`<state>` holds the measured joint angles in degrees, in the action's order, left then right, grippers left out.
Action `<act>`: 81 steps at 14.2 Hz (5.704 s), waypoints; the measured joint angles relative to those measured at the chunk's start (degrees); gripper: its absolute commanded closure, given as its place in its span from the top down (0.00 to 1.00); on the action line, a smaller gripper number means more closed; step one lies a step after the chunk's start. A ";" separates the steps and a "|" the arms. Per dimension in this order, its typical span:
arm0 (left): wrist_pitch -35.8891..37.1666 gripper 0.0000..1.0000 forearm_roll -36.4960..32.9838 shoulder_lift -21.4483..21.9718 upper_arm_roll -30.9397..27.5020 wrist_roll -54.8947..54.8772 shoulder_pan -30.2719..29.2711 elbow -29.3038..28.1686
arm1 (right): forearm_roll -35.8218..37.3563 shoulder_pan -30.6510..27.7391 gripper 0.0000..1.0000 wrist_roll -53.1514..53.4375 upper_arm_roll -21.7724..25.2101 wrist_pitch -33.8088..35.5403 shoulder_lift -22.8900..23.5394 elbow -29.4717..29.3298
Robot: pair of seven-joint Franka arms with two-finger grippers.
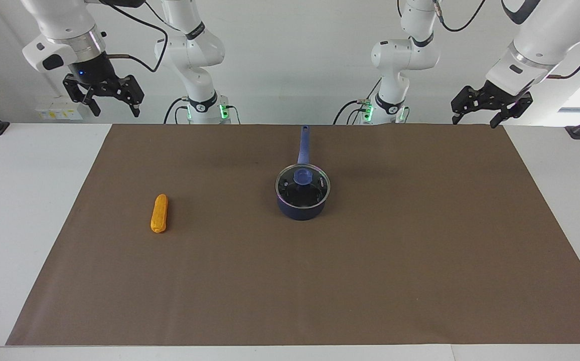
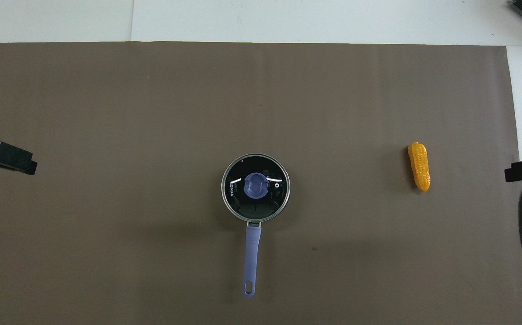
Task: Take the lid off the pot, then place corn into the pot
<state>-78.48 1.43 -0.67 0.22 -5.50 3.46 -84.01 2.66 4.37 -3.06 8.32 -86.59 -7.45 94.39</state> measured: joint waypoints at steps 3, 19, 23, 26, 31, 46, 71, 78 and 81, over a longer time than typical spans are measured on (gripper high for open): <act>0.00 1.00 0.02 0.00 -0.02 0.00 0.00 0.00 | 0.00 0.00 1.00 0.00 0.00 0.10 0.00 0.00; 0.00 1.00 0.77 0.00 0.82 1.43 0.16 -0.15 | 0.00 -0.03 1.00 0.00 0.00 0.10 0.00 0.00; 0.00 1.00 0.81 0.06 1.29 1.63 1.99 -0.27 | 0.00 -0.03 1.00 0.00 0.00 0.11 0.00 0.00; -0.28 1.00 0.81 0.07 1.36 4.22 4.55 -0.51 | 0.00 -0.03 1.00 -0.06 0.00 0.11 0.00 0.00; -4.66 1.00 0.81 -0.09 1.59 12.99 10.99 -3.53 | 0.00 -0.03 1.00 -0.80 0.00 0.11 0.00 0.00; -17.91 1.00 0.81 -6.72 1.92 31.43 25.97 -8.86 | -1.93 -0.03 1.00 -2.03 0.17 -27.14 11.31 13.98; -35.73 1.00 0.81 -18.99 1.94 42.82 35.78 -12.35 | -3.50 -0.49 0.00 -8.34 0.38 -40.48 27.46 17.52; -35.69 0.95 -0.03 -18.97 1.92 42.82 35.98 -11.32 | -3.99 -0.21 0.00 -8.06 0.34 -40.60 27.49 17.50; -35.67 0.80 -0.05 -18.98 1.92 42.82 36.09 -11.20 | -4.00 -0.21 0.00 -8.06 0.34 -40.60 27.49 17.50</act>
<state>-114.15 1.38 -19.65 2.14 37.32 39.56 -95.20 -1.35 4.17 -11.12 8.66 -127.19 20.04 111.89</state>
